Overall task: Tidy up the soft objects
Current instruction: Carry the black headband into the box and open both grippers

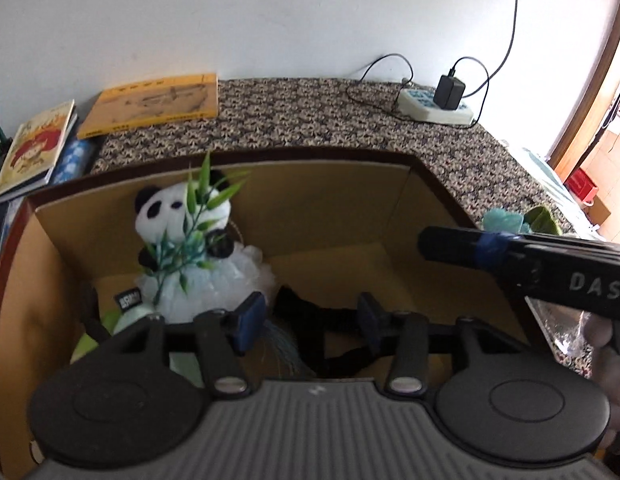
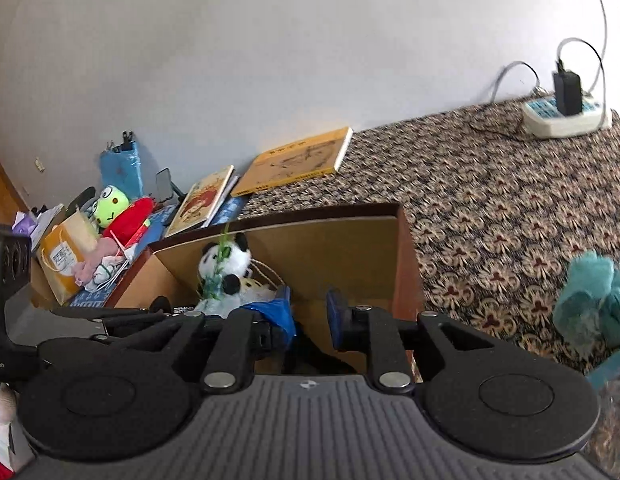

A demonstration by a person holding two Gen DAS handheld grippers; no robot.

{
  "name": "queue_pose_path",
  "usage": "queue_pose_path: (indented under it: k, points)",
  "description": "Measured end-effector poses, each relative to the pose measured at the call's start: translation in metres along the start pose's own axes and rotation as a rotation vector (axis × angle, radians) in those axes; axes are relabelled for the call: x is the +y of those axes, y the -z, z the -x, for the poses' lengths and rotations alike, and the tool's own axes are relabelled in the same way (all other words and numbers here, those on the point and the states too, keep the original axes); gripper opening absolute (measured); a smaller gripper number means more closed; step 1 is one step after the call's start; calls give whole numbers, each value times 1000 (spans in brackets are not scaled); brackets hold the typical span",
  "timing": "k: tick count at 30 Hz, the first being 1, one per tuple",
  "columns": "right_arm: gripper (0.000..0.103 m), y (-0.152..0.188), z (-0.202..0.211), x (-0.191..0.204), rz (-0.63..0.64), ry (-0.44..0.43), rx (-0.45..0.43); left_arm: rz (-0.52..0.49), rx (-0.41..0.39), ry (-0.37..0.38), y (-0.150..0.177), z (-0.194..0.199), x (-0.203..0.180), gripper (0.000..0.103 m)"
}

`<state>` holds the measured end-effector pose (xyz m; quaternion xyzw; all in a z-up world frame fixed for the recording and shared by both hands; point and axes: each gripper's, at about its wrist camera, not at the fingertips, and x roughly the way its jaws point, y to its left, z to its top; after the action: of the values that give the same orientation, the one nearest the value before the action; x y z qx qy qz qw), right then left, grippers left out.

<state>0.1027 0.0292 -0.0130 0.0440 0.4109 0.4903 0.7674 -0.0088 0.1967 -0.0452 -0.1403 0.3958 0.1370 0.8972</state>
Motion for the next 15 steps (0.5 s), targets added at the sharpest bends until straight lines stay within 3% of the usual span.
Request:
queue_pose_path:
  k: [15]
  points:
    - [4,2,50,-42,-131,-52,-65,-37,3,-95,6,8,-37,52]
